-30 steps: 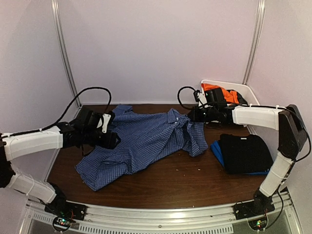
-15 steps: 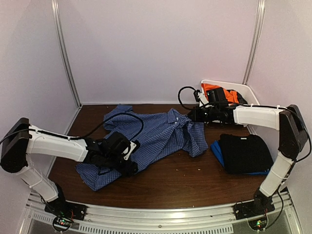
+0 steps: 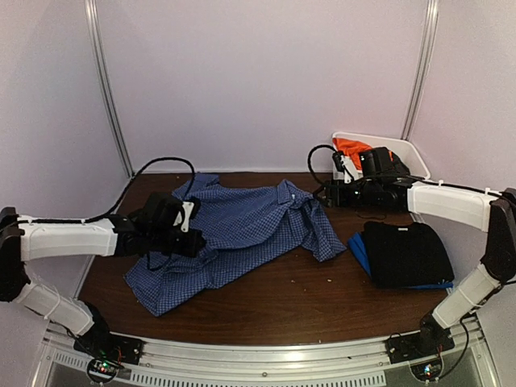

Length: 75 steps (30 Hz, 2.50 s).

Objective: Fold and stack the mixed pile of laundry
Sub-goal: Pick up the crumpled shirt from the center of the board, then flatten out the crumpled shirt at the center of the board.

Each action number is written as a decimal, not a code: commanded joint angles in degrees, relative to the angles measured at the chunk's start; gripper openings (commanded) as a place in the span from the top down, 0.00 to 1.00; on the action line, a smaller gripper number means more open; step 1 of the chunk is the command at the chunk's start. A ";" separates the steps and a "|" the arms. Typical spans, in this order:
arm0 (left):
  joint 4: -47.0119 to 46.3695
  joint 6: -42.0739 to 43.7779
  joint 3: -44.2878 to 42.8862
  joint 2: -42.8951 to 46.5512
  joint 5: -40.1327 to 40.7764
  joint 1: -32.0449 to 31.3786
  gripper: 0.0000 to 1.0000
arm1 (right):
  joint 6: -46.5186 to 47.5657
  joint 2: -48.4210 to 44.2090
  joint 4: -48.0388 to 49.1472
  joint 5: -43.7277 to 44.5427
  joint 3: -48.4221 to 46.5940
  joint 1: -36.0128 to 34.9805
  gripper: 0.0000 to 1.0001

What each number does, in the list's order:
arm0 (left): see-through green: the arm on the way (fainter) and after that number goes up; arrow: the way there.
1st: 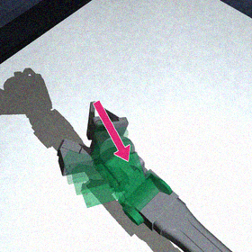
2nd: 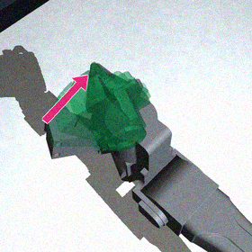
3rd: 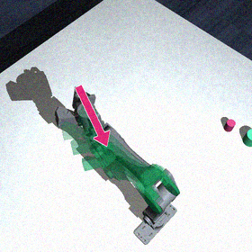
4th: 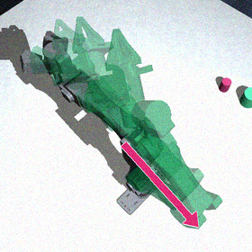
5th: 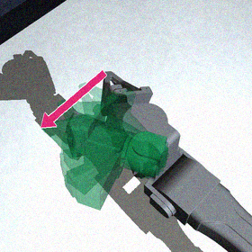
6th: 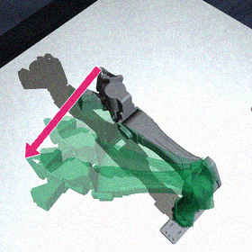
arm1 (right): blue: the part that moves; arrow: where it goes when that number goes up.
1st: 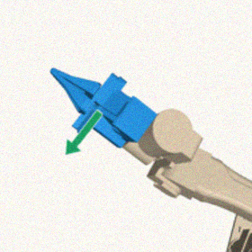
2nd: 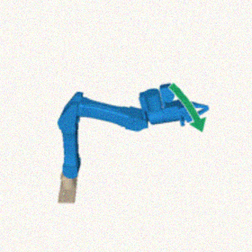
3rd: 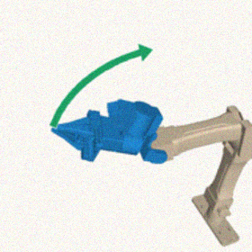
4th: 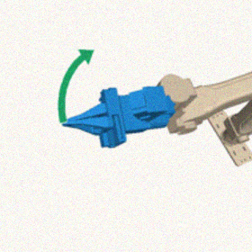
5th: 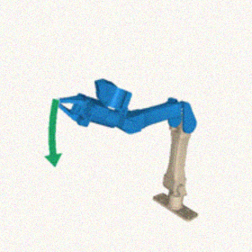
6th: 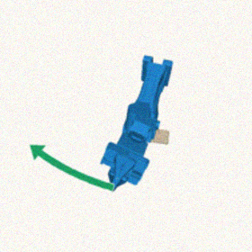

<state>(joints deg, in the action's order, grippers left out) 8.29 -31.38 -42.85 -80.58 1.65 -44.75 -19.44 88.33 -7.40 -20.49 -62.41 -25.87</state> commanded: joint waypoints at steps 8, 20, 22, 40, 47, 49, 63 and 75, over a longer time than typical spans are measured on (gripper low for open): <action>5.38 -2.54 2.91 9.20 -0.87 16.15 1.00 | 2.48 -5.41 -5.33 -0.80 13.25 0.47 0.18; 7.80 -1.99 -1.50 4.92 -0.02 21.73 1.00 | 1.34 -6.04 -4.01 2.28 20.59 0.12 0.00; 7.59 -1.80 -1.93 4.89 -0.13 22.17 1.00 | 1.49 -4.56 -3.32 2.80 19.90 0.03 0.00; 7.91 3.61 -8.90 7.10 -5.49 22.96 1.00 | 4.28 -3.93 -0.80 -0.26 7.65 -0.71 1.00; 11.84 7.31 -23.66 12.44 -2.83 22.96 1.00 | 7.04 -14.73 -2.41 8.65 -6.06 -0.05 1.00; 13.31 8.01 -29.03 12.82 -2.63 22.96 1.00 | 7.79 -15.99 -1.86 9.73 -9.55 0.05 1.00; 18.27 14.78 -50.03 18.81 -16.24 17.94 1.00 | 11.05 -28.40 -6.40 7.06 -30.92 -0.53 1.00; 17.03 20.31 -57.04 19.78 -20.02 -4.69 1.00 | 7.35 -30.96 -9.42 -6.60 -47.84 -1.22 1.00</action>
<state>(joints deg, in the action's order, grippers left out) 26.15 -14.66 -95.37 -59.29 -16.58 -44.64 -9.85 56.64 -15.42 -21.32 -104.95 -26.76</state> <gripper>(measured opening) 0.008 0.013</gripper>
